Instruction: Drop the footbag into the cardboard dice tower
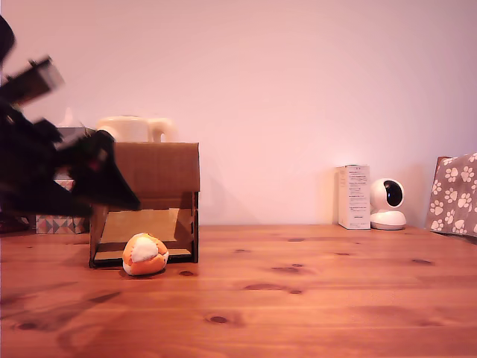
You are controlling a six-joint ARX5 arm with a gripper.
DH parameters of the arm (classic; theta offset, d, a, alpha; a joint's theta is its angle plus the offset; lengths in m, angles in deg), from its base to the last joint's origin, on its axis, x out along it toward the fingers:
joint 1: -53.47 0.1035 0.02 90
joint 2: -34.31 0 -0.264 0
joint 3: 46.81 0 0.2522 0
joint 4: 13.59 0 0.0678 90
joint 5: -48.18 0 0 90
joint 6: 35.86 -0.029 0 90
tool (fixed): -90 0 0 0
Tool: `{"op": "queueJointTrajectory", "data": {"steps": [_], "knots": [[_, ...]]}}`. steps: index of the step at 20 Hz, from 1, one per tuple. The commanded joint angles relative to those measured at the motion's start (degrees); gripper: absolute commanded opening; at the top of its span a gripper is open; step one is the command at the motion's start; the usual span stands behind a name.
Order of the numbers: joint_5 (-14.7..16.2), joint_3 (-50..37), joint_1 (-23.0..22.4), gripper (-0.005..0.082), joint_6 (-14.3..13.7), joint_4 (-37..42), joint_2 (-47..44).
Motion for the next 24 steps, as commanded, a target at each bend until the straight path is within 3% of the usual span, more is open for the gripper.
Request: {"op": "queueJointTrajectory", "data": {"steps": [1, 10, 16, 24], "knots": [[-0.50, -0.13, -0.28, 0.0745, -0.74, 3.06, -2.82], [-1.51, 0.98, -0.28, 0.0745, -2.58, 15.61, -12.85], [-1.51, 6.01, -0.26, 0.0745, -2.80, 15.10, -17.49], [-1.51, 14.58, -0.17, 0.0713, -4.15, 7.76, -26.10]]}}
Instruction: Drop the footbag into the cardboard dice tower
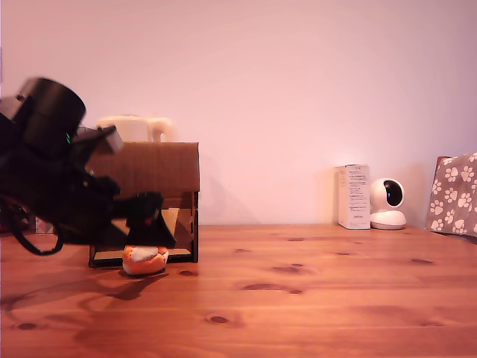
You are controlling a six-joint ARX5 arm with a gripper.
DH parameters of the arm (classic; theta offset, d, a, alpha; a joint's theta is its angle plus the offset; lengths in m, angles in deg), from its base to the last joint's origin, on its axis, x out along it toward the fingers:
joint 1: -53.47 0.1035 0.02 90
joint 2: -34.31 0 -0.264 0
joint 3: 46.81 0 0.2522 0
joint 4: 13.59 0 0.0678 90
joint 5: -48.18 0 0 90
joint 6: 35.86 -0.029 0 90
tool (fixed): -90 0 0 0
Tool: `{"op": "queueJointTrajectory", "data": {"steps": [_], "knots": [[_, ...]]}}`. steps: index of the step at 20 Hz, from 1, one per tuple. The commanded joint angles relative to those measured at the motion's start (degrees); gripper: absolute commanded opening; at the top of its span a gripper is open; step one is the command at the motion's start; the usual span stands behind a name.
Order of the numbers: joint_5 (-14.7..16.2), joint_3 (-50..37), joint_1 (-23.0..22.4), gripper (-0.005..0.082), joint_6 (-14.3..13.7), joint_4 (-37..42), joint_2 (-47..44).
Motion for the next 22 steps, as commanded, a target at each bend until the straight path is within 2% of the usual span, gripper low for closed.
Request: {"op": "queueJointTrajectory", "data": {"steps": [1, 2, 5, 6, 9, 13, 22], "knots": [[-0.11, 0.98, 0.07, 0.0662, -0.35, -1.27, -1.55], [-0.24, 1.03, 0.07, 0.0589, -0.37, -1.11, -1.68], [-2.78, 1.03, 0.07, 0.0287, -0.35, -1.62, -1.68], [-3.63, 1.14, 0.17, 0.0235, -0.35, -2.40, -1.68], [-3.65, 1.18, 0.28, 0.0101, -0.35, -4.59, -1.68], [-3.13, 1.18, 0.20, 0.0086, -0.26, -7.89, 0.35], [0.17, 1.18, -0.11, 0.0087, 3.26, -29.75, 18.34]]}}
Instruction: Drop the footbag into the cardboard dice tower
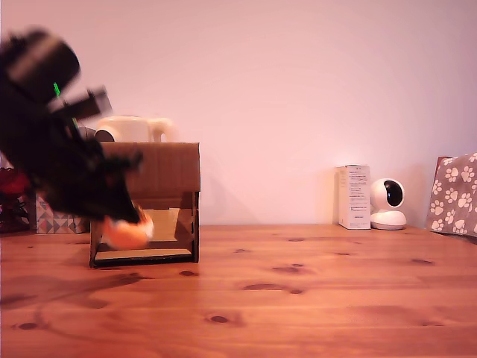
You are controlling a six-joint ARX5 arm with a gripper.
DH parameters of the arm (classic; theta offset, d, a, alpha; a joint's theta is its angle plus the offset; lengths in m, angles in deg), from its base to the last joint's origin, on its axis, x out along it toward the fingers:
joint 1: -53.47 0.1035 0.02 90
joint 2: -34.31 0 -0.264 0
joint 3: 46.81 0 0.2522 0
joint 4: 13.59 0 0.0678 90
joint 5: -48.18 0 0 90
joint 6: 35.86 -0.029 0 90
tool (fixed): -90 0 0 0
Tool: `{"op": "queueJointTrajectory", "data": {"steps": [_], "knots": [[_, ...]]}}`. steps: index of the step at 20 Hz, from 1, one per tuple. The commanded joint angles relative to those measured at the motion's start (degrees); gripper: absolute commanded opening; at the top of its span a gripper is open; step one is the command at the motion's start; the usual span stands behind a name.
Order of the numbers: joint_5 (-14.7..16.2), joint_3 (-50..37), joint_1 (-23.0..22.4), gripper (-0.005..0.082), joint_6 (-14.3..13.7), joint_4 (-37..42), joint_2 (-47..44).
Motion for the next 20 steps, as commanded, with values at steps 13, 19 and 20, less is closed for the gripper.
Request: {"op": "queueJointTrajectory", "data": {"steps": [13, 19, 20], "knots": [[-0.02, -0.83, -0.13, 0.0087, -1.64, 3.48, 23.93], [-2.21, -0.11, -0.11, 0.0087, -2.38, 20.85, 18.21], [-2.62, 0.63, -0.11, 0.0087, -3.34, 22.05, 16.55]]}}
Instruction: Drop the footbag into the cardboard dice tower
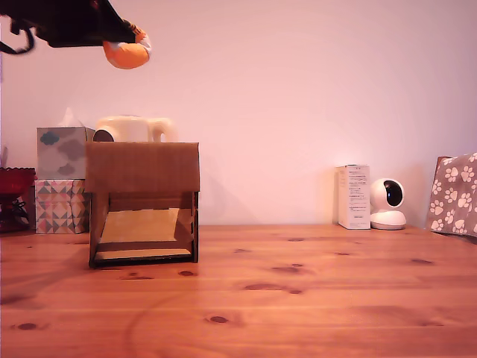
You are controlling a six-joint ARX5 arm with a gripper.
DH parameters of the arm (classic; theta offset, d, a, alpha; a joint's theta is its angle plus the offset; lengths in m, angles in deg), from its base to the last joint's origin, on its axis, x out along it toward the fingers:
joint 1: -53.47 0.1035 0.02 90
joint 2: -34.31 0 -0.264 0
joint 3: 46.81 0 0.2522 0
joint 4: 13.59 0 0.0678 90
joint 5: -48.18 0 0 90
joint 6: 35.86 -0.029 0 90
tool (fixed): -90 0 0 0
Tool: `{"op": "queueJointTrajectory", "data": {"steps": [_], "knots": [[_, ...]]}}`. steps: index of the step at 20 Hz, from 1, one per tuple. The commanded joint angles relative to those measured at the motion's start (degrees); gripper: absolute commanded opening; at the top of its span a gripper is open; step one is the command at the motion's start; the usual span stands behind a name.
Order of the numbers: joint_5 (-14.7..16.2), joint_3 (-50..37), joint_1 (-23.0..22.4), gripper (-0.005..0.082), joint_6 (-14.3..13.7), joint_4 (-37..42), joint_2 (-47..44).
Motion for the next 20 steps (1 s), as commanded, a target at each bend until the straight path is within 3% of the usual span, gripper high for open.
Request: {"op": "queueJointTrajectory", "data": {"steps": [1, 5, 13, 20], "knots": [[-0.77, 1.86, -0.09, 0.0087, -1.75, 1.14, -3.37], [-0.79, 9.16, -0.09, 0.0087, -3.08, -0.87, -11.41], [-1.77, 26.71, 2.45, 0.0087, -3.50, -17.22, -24.68], [-1.75, 30.03, 3.43, 0.0103, -3.96, -21.66, -27.19]]}}
